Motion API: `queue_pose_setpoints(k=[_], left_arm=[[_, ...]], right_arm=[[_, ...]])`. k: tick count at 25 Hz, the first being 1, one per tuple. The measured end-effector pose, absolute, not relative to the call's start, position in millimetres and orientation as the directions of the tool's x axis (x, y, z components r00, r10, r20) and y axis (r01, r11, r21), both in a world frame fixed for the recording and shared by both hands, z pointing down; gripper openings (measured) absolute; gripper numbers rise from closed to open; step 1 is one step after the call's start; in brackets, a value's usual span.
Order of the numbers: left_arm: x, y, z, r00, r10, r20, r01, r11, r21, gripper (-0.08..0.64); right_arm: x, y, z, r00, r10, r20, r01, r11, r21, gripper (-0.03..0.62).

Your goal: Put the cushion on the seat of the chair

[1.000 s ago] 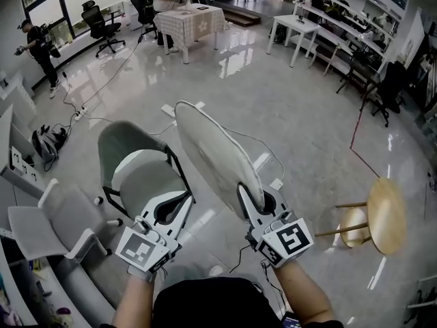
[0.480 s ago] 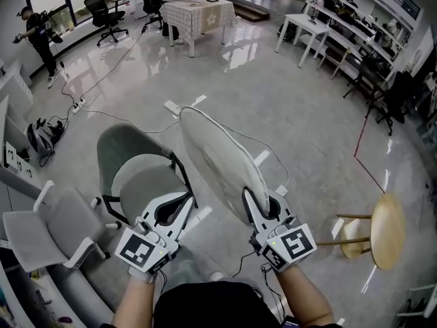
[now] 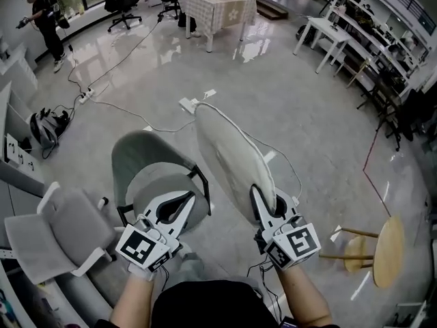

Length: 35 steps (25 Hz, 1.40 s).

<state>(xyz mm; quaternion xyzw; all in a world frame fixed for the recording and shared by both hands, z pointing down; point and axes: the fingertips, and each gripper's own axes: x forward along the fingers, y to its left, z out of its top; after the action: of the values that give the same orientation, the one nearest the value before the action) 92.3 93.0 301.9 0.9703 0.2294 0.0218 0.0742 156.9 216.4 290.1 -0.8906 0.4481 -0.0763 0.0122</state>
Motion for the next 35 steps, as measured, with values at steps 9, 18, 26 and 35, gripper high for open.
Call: queue_pose_setpoints(k=[9,18,26,35], left_arm=[[88.7,-12.7,303.2,0.946,0.324,0.002,0.32,-0.935,0.157,0.015],[46.5,-75.3,314.0,0.99,0.143,-0.007,0.141,-0.966,0.216,0.015],[22.1,-103.6,321.8,1.0,-0.012,0.01,-0.014,-0.973,0.23,0.015],[-0.9,-105.3,321.9,0.984,-0.177,0.026,-0.178,-0.95,0.257,0.015]], right_arm=[[168.0,100.8,279.6,0.466,-0.876,0.126,-0.878,-0.475,-0.057,0.037],[139.0,16.6,284.3,0.261,-0.953,0.153,-0.961,-0.272,-0.05,0.037],[118.0,-36.3,285.3,0.07,-0.986,0.151,-0.992,-0.085,-0.098,0.037],[113.3,-60.6,303.1,-0.105,-0.975,0.193,-0.99,0.085,-0.113,0.037]])
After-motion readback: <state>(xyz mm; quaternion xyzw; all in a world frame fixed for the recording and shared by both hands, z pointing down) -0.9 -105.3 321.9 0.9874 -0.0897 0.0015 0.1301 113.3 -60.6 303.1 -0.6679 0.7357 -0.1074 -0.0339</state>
